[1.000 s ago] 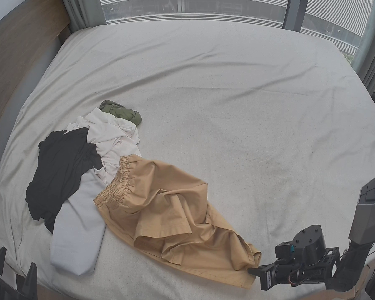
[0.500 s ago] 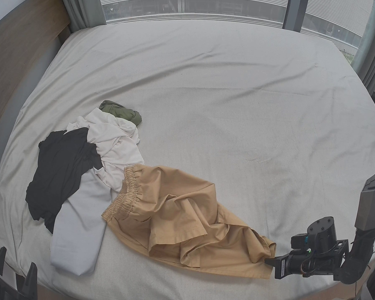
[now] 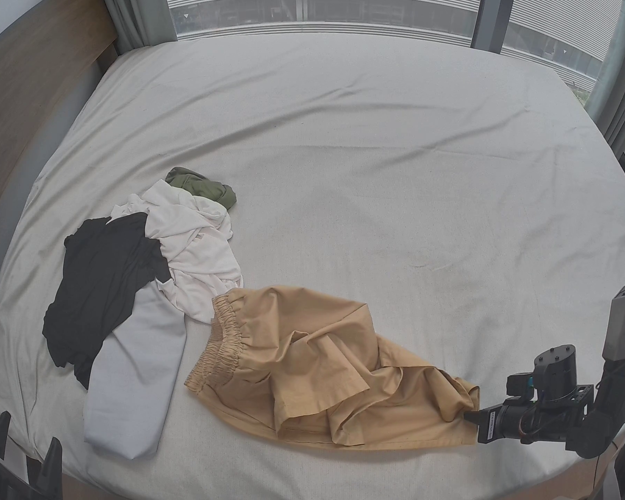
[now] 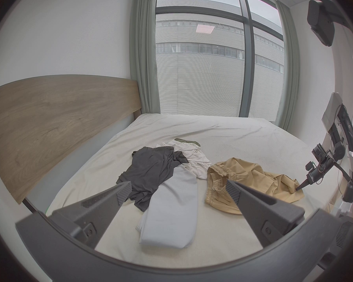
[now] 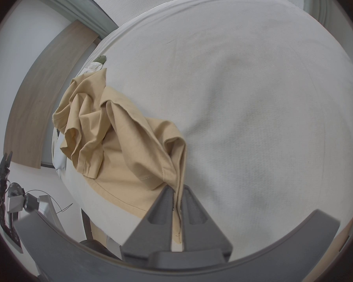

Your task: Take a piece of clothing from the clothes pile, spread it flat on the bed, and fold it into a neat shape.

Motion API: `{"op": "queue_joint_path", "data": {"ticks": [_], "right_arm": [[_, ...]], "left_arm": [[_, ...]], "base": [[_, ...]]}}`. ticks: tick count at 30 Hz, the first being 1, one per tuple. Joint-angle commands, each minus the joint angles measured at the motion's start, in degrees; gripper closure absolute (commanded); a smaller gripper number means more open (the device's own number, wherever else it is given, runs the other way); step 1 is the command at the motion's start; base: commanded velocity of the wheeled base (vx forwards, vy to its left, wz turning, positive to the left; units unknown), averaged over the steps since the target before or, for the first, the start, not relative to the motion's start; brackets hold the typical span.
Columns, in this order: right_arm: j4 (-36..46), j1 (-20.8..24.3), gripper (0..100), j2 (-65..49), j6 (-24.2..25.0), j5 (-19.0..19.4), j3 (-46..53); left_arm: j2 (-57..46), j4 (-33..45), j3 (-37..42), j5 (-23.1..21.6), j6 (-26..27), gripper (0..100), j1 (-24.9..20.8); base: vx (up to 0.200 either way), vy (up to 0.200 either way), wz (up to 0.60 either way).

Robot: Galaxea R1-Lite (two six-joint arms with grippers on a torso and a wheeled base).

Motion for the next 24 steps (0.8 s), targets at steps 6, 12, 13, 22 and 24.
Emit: {"op": "queue_joint_path", "data": {"ticks": [6, 12, 13, 22, 24], "right_arm": [[-2.8, -4.9, 100, 0.7, -1.6, 1.0, 0.7], [-4.7, -7.5, 100, 3.1, -2.5, 1.0, 0.2], [-4.7, -7.8, 100, 3.4, -2.6, 1.0, 0.1], [-4.8, -11.2, 100, 3.6, -3.6, 1.0, 0.1], [-4.8, -11.5, 100, 3.5, -3.7, 1.0, 0.1]], "left_arm": [[-0.8, -0.1, 1.0, 0.0, 0.0, 0, 0.0], [-0.8, -0.1, 1.0, 0.0, 0.0, 0, 0.0], [-0.8, -0.1, 1.0, 0.0, 0.0, 0, 0.0], [-0.8, 0.0, 1.0, 0.0, 0.0, 0, 0.0], [-0.9, -0.1, 1.0, 0.0, 0.0, 0, 0.0]], "base": [[0.000, 0.000, 0.00], [0.000, 0.000, 0.00], [0.000, 0.000, 0.00], [0.000, 0.000, 0.00], [0.000, 0.000, 0.00]]}}
